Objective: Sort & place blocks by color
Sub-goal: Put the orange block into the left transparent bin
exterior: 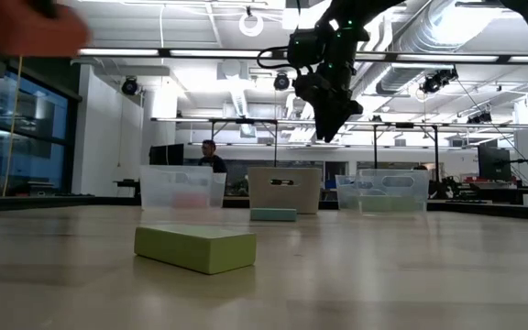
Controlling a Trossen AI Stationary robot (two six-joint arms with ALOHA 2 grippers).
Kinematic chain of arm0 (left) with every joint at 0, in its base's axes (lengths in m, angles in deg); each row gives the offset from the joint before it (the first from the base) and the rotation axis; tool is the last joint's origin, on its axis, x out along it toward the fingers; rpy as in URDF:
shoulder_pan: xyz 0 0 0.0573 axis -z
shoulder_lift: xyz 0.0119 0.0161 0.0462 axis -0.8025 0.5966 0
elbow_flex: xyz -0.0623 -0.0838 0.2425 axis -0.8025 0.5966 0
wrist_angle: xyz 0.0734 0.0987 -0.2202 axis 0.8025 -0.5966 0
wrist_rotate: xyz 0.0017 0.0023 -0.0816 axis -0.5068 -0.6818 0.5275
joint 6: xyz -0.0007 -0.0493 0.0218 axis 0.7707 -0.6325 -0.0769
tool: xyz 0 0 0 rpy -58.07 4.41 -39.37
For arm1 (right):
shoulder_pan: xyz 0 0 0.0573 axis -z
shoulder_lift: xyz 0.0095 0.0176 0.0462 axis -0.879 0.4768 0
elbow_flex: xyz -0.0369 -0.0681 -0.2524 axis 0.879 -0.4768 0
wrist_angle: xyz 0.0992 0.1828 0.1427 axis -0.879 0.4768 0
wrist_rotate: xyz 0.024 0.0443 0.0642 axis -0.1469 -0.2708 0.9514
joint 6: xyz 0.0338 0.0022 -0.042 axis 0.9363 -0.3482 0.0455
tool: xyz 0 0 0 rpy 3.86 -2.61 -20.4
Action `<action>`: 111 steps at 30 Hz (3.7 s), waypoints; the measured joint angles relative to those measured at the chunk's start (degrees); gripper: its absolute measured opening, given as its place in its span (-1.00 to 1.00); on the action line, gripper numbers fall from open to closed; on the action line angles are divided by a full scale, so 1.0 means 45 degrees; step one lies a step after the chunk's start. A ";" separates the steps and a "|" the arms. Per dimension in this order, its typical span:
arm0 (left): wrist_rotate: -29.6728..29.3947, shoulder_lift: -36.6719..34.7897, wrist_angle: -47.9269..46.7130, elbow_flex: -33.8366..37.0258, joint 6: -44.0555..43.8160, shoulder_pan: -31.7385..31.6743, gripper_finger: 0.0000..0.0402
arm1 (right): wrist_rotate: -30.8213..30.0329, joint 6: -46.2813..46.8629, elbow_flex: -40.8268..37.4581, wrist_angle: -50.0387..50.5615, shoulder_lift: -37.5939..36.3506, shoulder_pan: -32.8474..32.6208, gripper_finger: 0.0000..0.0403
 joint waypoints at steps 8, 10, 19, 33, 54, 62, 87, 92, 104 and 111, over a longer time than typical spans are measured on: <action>-0.0324 -0.0963 0.0000 -0.0002 0.4795 -0.3487 -0.61 | 0.0005 0.0068 0.0000 -0.0064 0.0000 0.0005 -0.39; -0.0439 -0.1113 -0.0005 -0.0003 0.6043 -0.4412 -0.61 | 0.0000 0.0063 0.0000 -0.0127 0.0000 0.0005 -0.39; -0.0668 -0.1405 0.0343 -0.0004 1.1155 -0.8480 -0.61 | 0.0010 0.0062 -0.0002 -0.0136 0.0000 -0.0167 -0.39; -0.0550 -0.1270 0.3931 -0.0004 1.9007 -1.3422 -0.60 | 0.0010 0.0054 0.0000 -0.0531 0.0000 -0.0723 -0.39; 0.4018 0.0855 0.5741 -0.0841 2.2673 -1.8137 -0.52 | 0.0005 0.0621 0.0000 -0.0682 0.0000 -0.1059 -0.39; 0.4203 0.2301 0.4251 -0.1593 2.3643 -1.8915 -0.52 | 0.0001 0.1783 0.0000 -0.0866 0.0000 -0.1059 -0.39; 0.5734 0.5812 0.2794 -0.1608 2.3691 -1.9180 -0.52 | -0.0092 0.3492 0.0000 -0.0925 0.0000 -0.1059 -0.39; 0.5676 0.5817 0.2981 -0.1746 2.4188 -1.9224 -0.52 | -0.0103 0.3691 -0.0001 -0.0930 0.0000 -0.1059 -0.39; 0.5048 0.5817 0.3080 -0.1851 2.6448 -1.9233 -0.45 | -0.0117 0.3735 -0.0001 -0.0952 0.0000 -0.1059 -0.39; 0.4670 0.5817 0.3138 -0.1851 2.7701 -1.9233 -0.44 | -0.0112 0.3686 0.0000 -0.0998 0.0000 -0.1059 -0.39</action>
